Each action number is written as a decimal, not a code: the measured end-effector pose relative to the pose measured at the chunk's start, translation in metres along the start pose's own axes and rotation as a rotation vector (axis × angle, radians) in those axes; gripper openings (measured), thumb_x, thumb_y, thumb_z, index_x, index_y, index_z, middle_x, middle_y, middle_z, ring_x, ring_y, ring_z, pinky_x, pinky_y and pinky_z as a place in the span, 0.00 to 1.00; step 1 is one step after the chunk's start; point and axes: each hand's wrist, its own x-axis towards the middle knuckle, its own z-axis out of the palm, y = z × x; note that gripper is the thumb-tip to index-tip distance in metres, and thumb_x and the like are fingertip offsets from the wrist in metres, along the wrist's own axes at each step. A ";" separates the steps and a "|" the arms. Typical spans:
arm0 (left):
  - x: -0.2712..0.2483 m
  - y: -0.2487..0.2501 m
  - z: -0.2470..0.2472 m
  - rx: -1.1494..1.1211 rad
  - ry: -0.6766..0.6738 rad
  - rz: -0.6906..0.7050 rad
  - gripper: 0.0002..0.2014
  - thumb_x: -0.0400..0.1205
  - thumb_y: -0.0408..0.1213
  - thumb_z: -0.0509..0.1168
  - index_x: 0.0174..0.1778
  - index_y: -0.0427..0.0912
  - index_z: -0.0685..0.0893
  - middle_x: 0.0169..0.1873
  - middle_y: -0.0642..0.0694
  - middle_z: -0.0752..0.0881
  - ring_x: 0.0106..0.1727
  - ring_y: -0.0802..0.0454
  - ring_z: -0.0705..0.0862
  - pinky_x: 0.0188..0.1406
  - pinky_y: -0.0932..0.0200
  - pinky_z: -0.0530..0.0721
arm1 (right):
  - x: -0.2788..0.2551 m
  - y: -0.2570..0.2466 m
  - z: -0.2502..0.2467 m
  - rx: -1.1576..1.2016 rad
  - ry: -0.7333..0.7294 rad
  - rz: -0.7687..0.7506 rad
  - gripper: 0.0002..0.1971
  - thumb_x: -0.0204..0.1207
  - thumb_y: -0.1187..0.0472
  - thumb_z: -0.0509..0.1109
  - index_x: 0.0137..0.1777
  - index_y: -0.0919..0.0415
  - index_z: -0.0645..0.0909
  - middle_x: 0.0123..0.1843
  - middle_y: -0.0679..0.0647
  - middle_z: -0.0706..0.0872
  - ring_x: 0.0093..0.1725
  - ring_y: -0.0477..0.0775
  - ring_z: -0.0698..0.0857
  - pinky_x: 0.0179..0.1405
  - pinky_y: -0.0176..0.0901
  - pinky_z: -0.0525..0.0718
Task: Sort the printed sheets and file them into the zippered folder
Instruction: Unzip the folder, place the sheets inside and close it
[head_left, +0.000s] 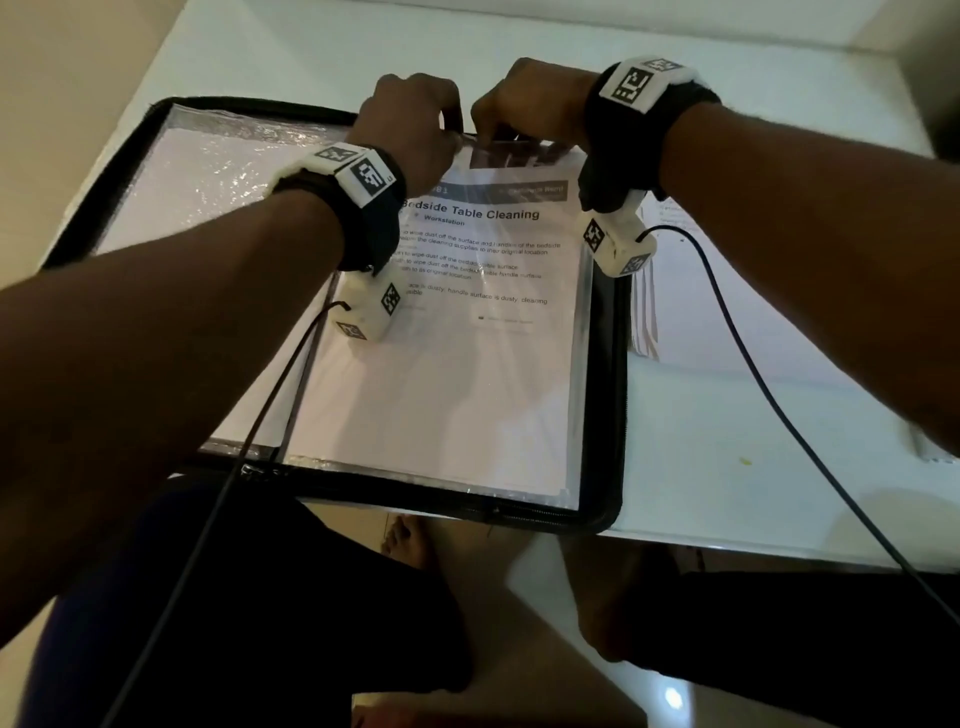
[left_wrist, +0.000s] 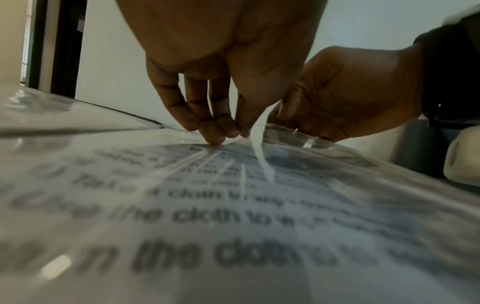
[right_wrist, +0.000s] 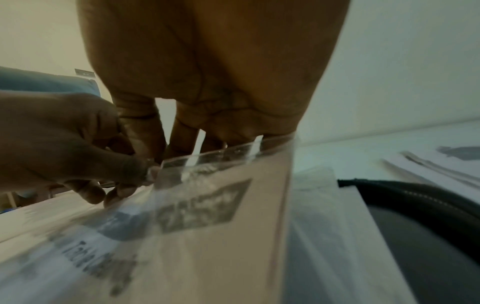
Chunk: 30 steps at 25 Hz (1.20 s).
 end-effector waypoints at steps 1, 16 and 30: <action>0.001 -0.002 0.001 0.007 0.005 0.008 0.09 0.86 0.43 0.68 0.60 0.50 0.88 0.64 0.34 0.83 0.63 0.34 0.84 0.61 0.47 0.85 | -0.003 0.000 0.001 -0.015 -0.004 -0.007 0.08 0.83 0.58 0.67 0.49 0.57 0.87 0.54 0.57 0.88 0.53 0.58 0.86 0.40 0.38 0.81; -0.027 -0.020 -0.027 -0.301 0.111 -0.219 0.09 0.83 0.40 0.62 0.56 0.44 0.78 0.51 0.40 0.89 0.49 0.38 0.88 0.54 0.41 0.90 | -0.115 0.018 0.088 1.595 0.262 0.196 0.30 0.85 0.34 0.60 0.70 0.59 0.80 0.57 0.57 0.88 0.48 0.53 0.88 0.42 0.46 0.89; -0.215 -0.021 -0.146 -0.792 -0.442 -0.334 0.37 0.80 0.79 0.52 0.80 0.63 0.77 0.72 0.49 0.85 0.68 0.40 0.87 0.66 0.29 0.83 | -0.173 -0.104 0.109 1.473 -0.087 0.071 0.22 0.85 0.38 0.60 0.69 0.45 0.86 0.64 0.48 0.91 0.68 0.58 0.87 0.69 0.65 0.81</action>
